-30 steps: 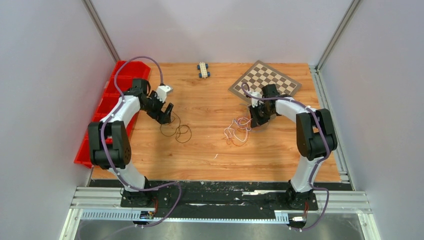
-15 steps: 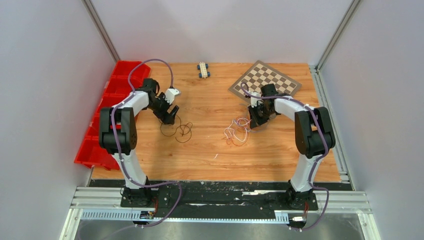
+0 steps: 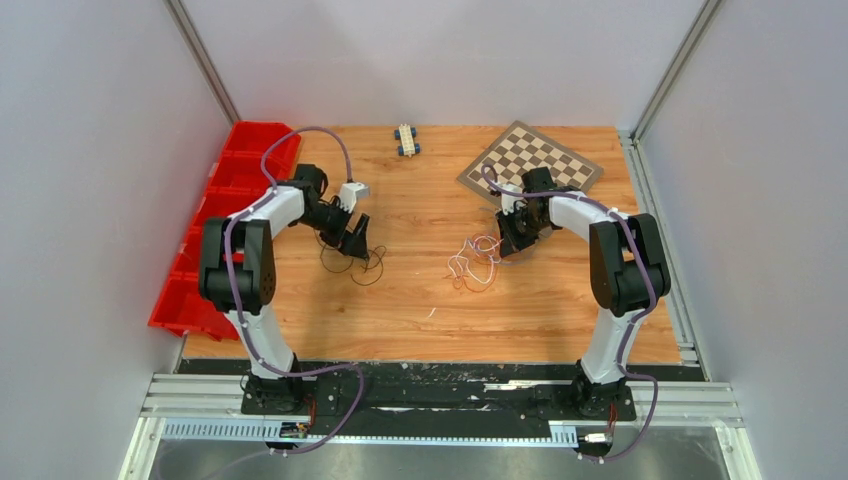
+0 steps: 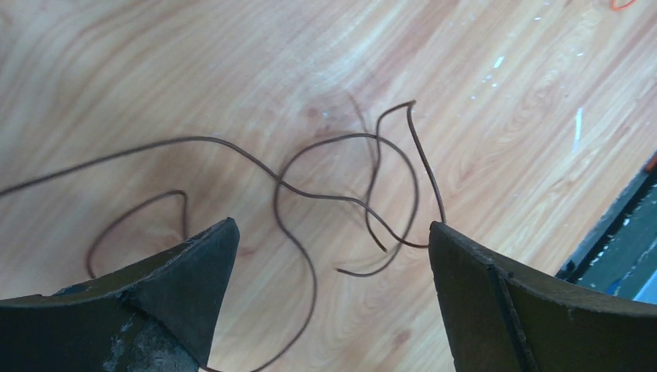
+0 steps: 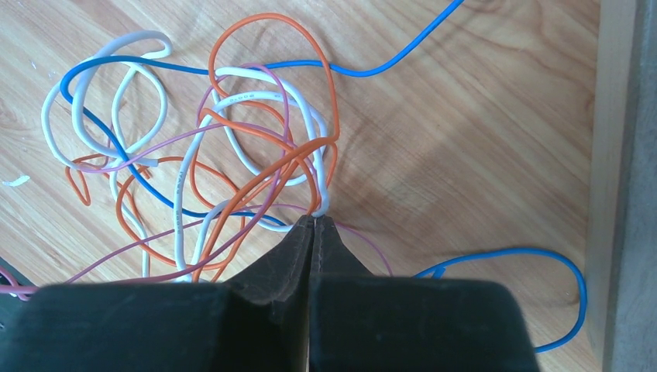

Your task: Untangle the cables

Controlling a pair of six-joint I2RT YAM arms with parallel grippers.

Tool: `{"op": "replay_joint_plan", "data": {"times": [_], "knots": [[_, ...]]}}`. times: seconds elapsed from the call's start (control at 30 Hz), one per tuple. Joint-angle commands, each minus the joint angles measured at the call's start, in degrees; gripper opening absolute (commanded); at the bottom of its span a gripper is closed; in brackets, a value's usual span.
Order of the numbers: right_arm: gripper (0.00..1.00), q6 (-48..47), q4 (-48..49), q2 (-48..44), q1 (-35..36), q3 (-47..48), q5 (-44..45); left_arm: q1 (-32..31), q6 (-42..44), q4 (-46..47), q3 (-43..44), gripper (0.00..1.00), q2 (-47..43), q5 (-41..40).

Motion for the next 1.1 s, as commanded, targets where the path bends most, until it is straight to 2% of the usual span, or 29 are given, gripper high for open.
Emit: {"op": "replay_joint_plan", "data": {"times": [0.0,0.13,0.27,0.43,0.5,0.73,0.9,1.07], "knots": [[0.00,-1.3,0.1,-1.0,-0.1,1.3,-1.0,-0.3,-8.1,5.5,-4.3,1.00,-10.1,4.7],[0.00,-1.8,0.0,-1.7,-0.1,0.1,-1.2,-1.4,-12.1,9.3,-6.9,1.00,-14.9,2.4],[0.00,-2.2,0.0,-1.7,-0.1,-0.4,-1.4,-7.2,-9.2,10.9,-9.4,1.00,-16.9,-7.8],[0.00,-2.3,-0.1,-1.9,-0.1,0.0,-1.5,-13.7,-7.8,16.0,-12.3,1.00,-14.8,-26.8],[0.00,-2.6,-0.1,-2.0,-0.2,0.1,-1.4,-14.3,-7.0,17.6,-12.9,1.00,-13.3,-33.5],[0.00,-2.5,-0.1,-1.3,-0.3,0.5,-1.4,-14.4,-3.4,22.9,-14.0,1.00,-8.8,-46.8],[0.00,-2.7,-0.2,-1.4,-0.4,0.5,-1.1,-10.1,-4.1,21.8,-10.9,1.00,-5.8,-45.3],[0.00,-2.8,-0.3,-1.3,-0.7,0.4,-1.1,-3.8,-6.5,14.9,-4.6,1.00,-2.2,-37.2]]}}
